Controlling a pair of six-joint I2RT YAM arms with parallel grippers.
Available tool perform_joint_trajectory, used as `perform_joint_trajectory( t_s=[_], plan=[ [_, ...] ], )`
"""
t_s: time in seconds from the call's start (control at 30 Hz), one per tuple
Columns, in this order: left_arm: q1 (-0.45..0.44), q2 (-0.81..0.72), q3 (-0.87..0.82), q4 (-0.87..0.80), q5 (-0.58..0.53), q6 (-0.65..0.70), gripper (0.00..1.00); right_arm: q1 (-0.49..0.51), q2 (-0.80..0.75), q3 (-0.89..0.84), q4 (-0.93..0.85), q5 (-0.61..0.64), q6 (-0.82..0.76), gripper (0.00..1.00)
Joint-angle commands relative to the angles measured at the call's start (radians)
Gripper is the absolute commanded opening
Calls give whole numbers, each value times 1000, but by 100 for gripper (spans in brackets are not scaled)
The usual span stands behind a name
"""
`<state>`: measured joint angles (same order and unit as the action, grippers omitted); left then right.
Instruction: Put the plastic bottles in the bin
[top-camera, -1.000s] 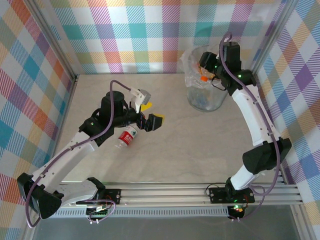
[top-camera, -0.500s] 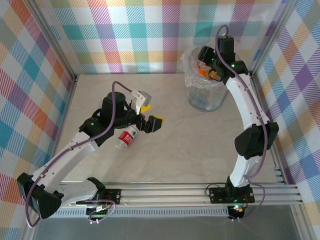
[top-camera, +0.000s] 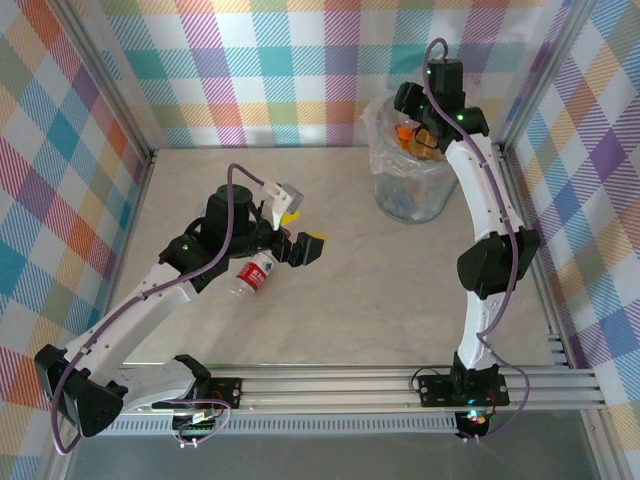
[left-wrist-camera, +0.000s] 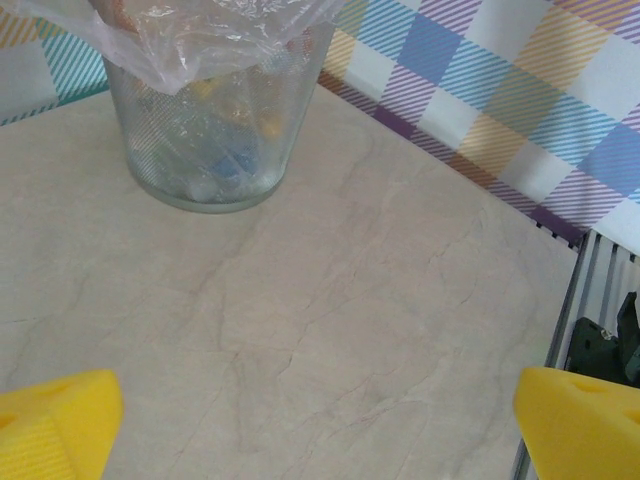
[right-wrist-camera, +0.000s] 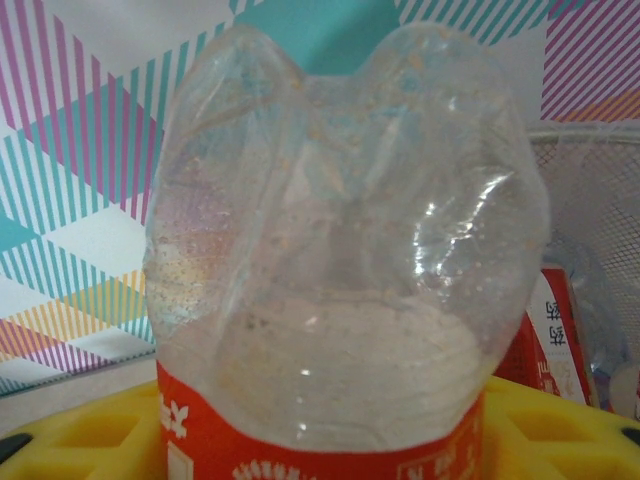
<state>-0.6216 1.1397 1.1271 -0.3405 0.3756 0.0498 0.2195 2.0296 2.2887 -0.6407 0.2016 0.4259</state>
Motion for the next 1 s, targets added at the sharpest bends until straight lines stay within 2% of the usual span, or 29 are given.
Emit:
perform_joint_trajectory(
  t_s=[0.0,0.17,0.3,0.5,0.8,0.97],
  plan=[
    [-15,-3,10,-14,-14,23,100,-6,30,41,-40,-3,-55,59],
    [-14,0,12,-16,-16,24,100,-6,50,50,-74,-65,-102,62],
    [-15,-6,11,-19,-17,29,100,-6,36,25,-84,-93,-121,73],
    [-15,-18,2,-20,-4,42,100,-6,10,32,-101,-100,-143,80],
    [-15,-39,-3,-14,1,53,100,-6,-101,-21,-100,-152,-180,82],
    [-15,-58,-8,-20,16,81,100,-5,-223,-175,-45,-296,-210,81]
  ],
)
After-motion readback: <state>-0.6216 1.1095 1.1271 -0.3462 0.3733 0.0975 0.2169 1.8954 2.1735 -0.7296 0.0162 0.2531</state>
